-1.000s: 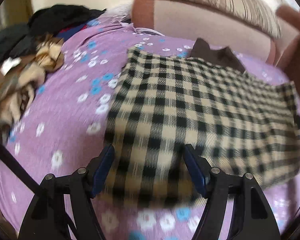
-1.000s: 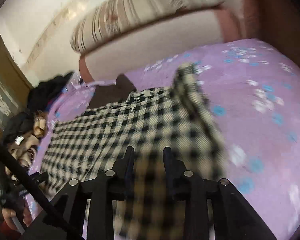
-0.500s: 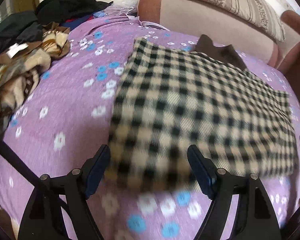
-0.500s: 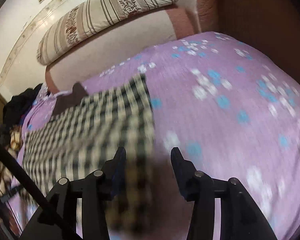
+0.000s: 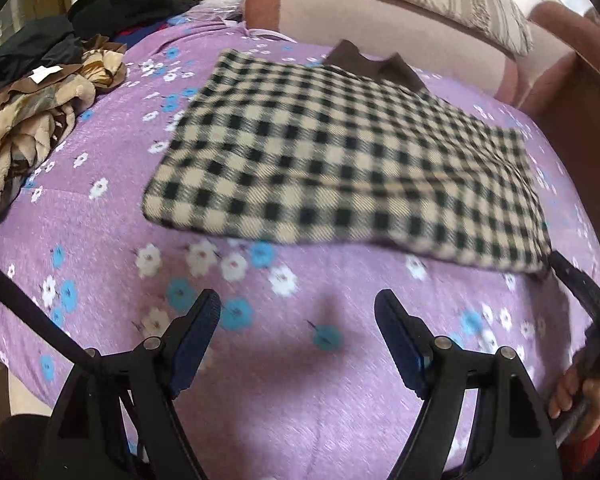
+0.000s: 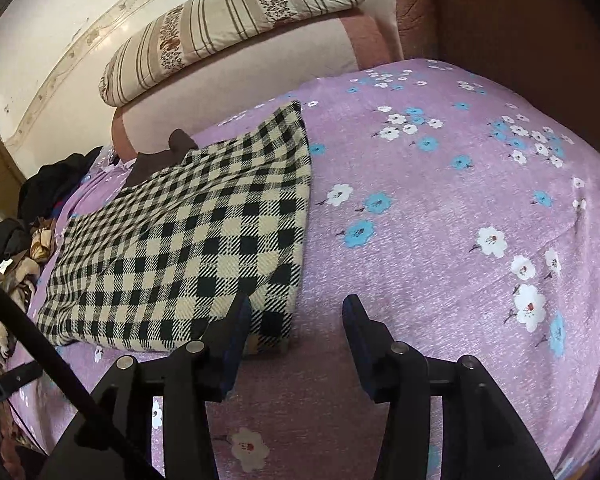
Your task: Fold large clothes
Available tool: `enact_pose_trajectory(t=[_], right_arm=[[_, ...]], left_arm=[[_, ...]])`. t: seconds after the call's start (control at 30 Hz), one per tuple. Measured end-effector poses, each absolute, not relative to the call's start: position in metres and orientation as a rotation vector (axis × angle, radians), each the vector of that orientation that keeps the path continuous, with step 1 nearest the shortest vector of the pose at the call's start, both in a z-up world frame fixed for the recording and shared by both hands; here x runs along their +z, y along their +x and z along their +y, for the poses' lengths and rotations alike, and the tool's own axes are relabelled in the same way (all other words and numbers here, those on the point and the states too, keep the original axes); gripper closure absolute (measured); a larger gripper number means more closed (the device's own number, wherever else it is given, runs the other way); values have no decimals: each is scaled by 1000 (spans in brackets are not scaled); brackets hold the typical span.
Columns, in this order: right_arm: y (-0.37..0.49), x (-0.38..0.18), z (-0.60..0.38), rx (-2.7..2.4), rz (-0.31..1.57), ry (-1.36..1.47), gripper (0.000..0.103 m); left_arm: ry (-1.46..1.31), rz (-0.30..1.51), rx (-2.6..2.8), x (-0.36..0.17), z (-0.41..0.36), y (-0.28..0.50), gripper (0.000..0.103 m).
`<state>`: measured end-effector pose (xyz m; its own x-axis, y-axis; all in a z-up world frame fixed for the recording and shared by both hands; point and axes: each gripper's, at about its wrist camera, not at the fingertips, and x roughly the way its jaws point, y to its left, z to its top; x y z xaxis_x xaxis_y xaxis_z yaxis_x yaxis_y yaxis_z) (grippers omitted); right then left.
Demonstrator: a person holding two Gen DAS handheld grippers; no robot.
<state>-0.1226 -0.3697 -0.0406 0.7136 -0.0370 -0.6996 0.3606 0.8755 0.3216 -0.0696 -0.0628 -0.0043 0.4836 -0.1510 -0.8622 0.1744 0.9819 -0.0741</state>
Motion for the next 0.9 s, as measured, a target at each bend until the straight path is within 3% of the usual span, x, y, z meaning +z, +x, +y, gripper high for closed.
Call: enact_pose_trajectory(t=[0.43, 0.63, 0.7, 0.9], right_arm=[[-129, -36, -389, -251, 702, 550, 48], [-133, -39, -404, -273, 694, 598, 48], [-133, -41, -407, -266, 696, 614, 48], [-134, -42, -415, -265, 680, 654, 48]], left_arm=[[158, 977, -275, 10, -140, -45, 25], [190, 1102, -290, -34, -193, -27, 23], [305, 1038, -263, -39, -208, -41, 22], [230, 1094, -406, -28, -181, -56, 22]])
